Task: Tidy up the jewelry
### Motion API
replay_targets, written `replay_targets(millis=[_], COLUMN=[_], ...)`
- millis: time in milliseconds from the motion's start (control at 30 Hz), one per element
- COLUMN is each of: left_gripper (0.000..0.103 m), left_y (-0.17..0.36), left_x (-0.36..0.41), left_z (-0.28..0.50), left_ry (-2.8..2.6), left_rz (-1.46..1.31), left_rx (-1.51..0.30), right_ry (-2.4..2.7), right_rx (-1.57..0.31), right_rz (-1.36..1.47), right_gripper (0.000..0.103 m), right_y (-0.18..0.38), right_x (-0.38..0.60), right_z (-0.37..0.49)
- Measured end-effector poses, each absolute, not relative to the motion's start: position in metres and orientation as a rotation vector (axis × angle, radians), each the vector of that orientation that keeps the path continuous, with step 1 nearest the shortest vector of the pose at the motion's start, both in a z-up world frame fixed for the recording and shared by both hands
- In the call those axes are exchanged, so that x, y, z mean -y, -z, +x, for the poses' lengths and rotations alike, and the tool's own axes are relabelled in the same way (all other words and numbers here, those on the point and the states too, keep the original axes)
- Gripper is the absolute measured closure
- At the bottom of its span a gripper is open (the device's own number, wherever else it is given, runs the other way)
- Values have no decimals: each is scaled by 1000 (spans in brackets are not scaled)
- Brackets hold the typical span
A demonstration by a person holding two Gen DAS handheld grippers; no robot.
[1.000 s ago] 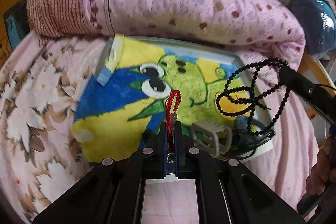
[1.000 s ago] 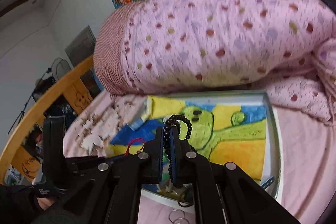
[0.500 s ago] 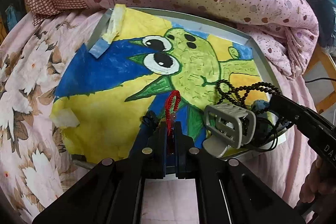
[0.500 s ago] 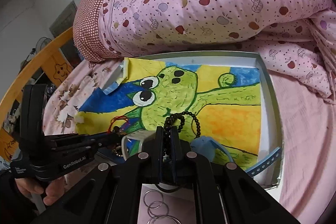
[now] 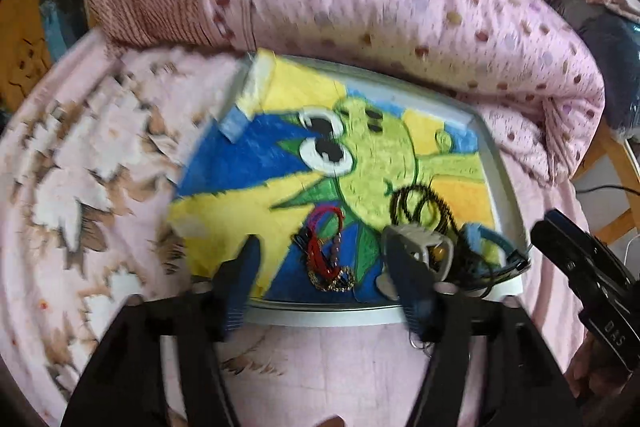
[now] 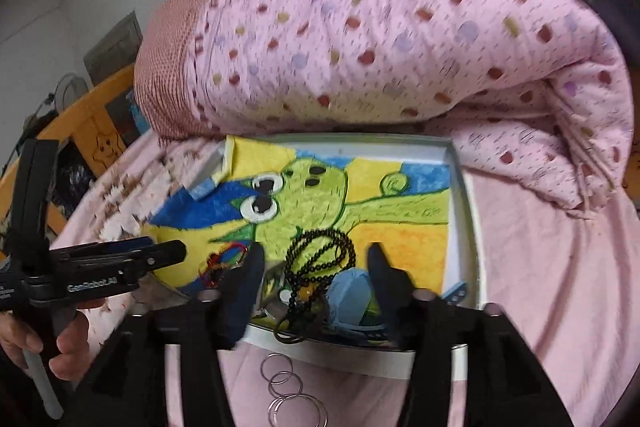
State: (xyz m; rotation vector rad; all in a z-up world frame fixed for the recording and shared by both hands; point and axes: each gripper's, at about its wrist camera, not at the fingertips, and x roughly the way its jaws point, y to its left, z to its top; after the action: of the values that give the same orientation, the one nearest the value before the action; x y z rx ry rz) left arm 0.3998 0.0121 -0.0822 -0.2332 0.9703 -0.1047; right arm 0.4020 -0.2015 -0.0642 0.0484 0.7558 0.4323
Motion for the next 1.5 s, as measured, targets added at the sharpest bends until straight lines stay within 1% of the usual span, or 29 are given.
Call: replay_targets(millis=[100,167,200,233,300,333,400,433,467,533,600,867,1100,1267,1500], left_gripper=[28,22,21,16,15,14,10,4,3,3,2,2,2,2,2], left_y=[58,45,37,31,16,11,-2,-6,-13,-21,-30,-51,-56,-54,-40], left_x=[-13,-13,-13,-12,-12,-12,-11,-11,-11,-11,-10,-6,0,1,2], left_z=[386,377,370,367,354,350,336,331,322,308,292,236,187,159,128], left_ry=[96,95,91,87,82,81,74,71,68,69,64,79,122,131,127], left_rz=[-236,-235,-230,-225,-212,-207,-192,-188,-184,-175,-156,-112,-80,-77,-78], left_rx=[-907,-871,-850,-834,-791,-777,-745,-733,-714,-686,-663,-597,-570,-560,-577], right_ry=[-409,-404,-402,-400,-402,-403,-407,-408,-409,-405,-400,-376,-375,-335,-286], right_rx=[-717,-686,-670,-657,-625,-617,-588,-579,-564,-544,-527,-478,-480,-533,-654], right_rz=[68,84,92,98,107,107,103,102,100,98,99,87,94,122,128], right_gripper=[39,32,26,23,21,16,12,11,10,4,0,0,0,0,0], right_y=[48,37,33,28,17,14,5,2,-2,-8,-13,-28,-31,-27,-12], right_x=[208,213,215,216,220,220,222,222,223,226,229,243,250,258,264], right_z=[389,379,373,369,354,350,334,330,321,307,293,232,189,164,145])
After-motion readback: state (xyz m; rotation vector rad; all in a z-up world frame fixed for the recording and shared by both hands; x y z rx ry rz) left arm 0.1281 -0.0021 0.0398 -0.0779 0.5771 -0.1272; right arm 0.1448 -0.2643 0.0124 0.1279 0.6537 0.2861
